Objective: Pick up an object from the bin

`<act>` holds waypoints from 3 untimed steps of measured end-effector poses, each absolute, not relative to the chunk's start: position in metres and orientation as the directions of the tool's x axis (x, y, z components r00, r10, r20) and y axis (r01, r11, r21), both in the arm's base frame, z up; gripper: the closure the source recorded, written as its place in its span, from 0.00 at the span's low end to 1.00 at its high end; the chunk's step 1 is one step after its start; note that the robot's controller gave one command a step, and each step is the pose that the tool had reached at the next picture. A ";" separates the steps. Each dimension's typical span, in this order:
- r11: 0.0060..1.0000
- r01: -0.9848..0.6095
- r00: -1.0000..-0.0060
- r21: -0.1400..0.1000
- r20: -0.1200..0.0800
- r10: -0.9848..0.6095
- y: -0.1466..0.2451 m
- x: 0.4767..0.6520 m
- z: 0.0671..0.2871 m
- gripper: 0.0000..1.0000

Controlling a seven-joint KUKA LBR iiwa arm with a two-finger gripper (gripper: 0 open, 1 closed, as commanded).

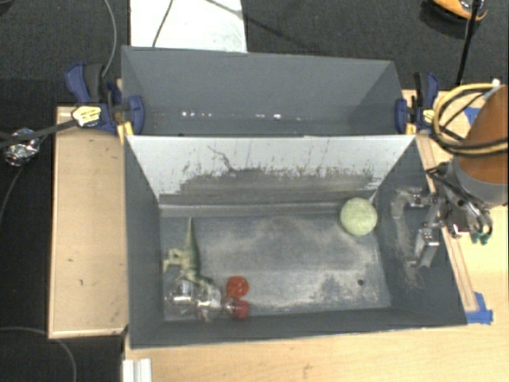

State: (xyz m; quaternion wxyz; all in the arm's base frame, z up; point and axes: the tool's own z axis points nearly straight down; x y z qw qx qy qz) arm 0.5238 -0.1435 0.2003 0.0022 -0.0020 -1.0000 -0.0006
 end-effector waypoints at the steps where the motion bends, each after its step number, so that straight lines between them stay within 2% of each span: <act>1: 1.000 -0.001 -1.000 -0.001 -0.004 -0.001 -0.143 0.525 0.205 0.00; 2: 0.999 0.050 -0.999 0.000 -0.006 0.050 -0.138 0.567 0.129 0.00; 3: 1.000 -0.006 -1.000 0.001 0.003 -0.006 -0.140 0.579 0.113 0.00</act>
Offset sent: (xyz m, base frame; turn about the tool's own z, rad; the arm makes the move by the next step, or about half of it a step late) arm 0.0682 0.0103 -0.1303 0.0807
